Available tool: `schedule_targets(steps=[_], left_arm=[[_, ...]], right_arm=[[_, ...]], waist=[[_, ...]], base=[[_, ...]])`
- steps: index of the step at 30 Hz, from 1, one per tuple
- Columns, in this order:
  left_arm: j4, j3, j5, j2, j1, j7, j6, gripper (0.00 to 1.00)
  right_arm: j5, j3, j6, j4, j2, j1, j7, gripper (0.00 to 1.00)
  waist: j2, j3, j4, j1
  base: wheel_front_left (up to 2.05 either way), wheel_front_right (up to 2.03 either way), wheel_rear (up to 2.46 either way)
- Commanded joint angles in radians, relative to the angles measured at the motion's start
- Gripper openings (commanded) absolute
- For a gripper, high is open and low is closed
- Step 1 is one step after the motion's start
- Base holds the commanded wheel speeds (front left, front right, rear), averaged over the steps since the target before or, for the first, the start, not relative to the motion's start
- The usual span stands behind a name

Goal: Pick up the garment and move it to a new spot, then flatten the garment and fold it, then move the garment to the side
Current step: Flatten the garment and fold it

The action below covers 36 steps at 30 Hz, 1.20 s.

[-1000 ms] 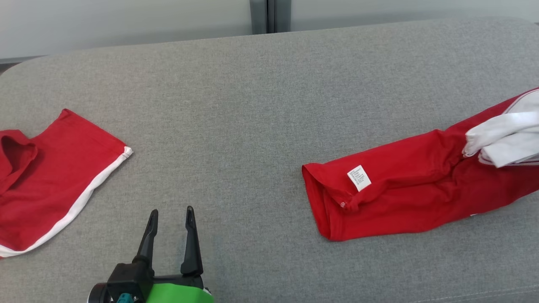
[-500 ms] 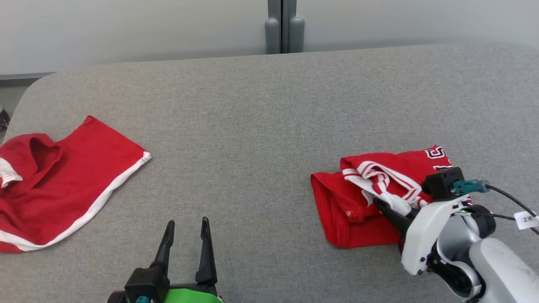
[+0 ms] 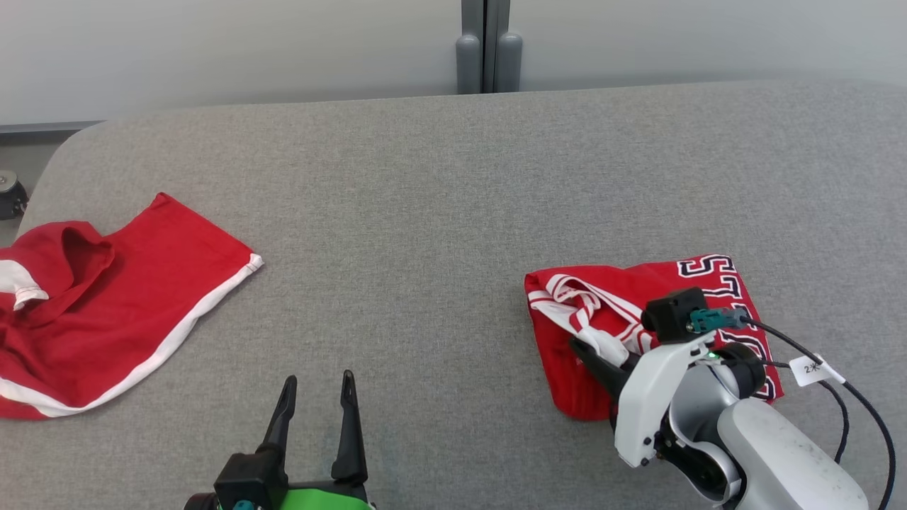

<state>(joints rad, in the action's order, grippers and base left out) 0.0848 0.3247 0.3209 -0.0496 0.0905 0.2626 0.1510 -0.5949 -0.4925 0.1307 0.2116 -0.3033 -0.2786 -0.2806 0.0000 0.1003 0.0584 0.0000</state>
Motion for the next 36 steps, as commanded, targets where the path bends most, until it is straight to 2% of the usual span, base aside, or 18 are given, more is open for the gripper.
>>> schedule_targets(steps=[1,2,3,4,5,13,18,24,29,36], left_arm=[[0.004,-0.001,0.006,-0.002,0.015,0.003,-0.001,1.00],[0.005,-0.001,0.006,-0.002,0.014,0.003,-0.002,1.00],[0.007,-0.001,0.005,-0.002,0.013,0.003,-0.003,1.00],[0.010,0.000,0.004,-0.002,0.010,0.003,-0.005,1.00],[0.011,0.000,0.005,-0.002,0.008,0.003,-0.006,1.00],[0.012,-0.013,-0.001,-0.003,0.012,0.003,0.001,1.00],[-0.002,-0.023,0.007,-0.003,0.021,0.003,0.004,1.00],[-0.015,-0.034,-0.001,-0.003,0.020,0.003,0.009,1.00],[-0.017,-0.047,-0.013,-0.002,0.023,0.003,0.006,1.00],[-0.014,-0.061,-0.021,-0.002,0.016,0.003,0.000,1.00]], right_arm=[[0.000,-0.011,0.000,0.007,0.006,-0.011,0.001,0.00],[-0.002,-0.012,0.000,0.015,0.010,-0.015,0.001,0.00],[0.001,-0.013,0.000,0.020,0.012,-0.019,0.005,0.33],[0.007,-0.022,0.000,0.020,0.015,-0.022,0.013,0.92],[0.002,-0.025,0.000,0.022,0.018,-0.018,0.015,1.00],[-0.011,0.053,0.000,-0.024,0.016,0.017,0.162,1.00],[0.088,0.146,0.000,-0.043,-0.019,0.057,0.297,1.00],[0.226,0.293,0.000,0.001,-0.019,0.110,0.434,1.00],[0.246,0.378,-0.001,0.030,0.011,0.131,0.492,1.00],[0.260,0.417,-0.001,0.058,0.017,0.134,0.516,1.00]], waist=[[0.0000,0.000,-0.001,0.0000],[0.0000,0.001,-0.002,0.0000],[0.0000,0.002,-0.002,0.0000],[0.0000,0.003,-0.001,0.0000],[0.0000,0.003,-0.001,0.0000],[0.0000,-0.012,-0.008,0.0000],[0.0000,-0.020,-0.022,0.0000],[0.0000,-0.022,-0.036,0.0000],[0.0000,-0.022,-0.047,0.0000],[0.0000,-0.018,-0.046,0.0000]], base=[[0.00,0.00,0.00],[0.00,0.00,0.00],[0.00,0.00,0.00],[0.00,0.00,0.00],[0.00,0.00,0.00],[0.00,0.00,0.00],[0.00,0.00,0.00],[0.00,0.00,0.00],[0.00,0.00,0.00],[0.00,0.00,0.00]])
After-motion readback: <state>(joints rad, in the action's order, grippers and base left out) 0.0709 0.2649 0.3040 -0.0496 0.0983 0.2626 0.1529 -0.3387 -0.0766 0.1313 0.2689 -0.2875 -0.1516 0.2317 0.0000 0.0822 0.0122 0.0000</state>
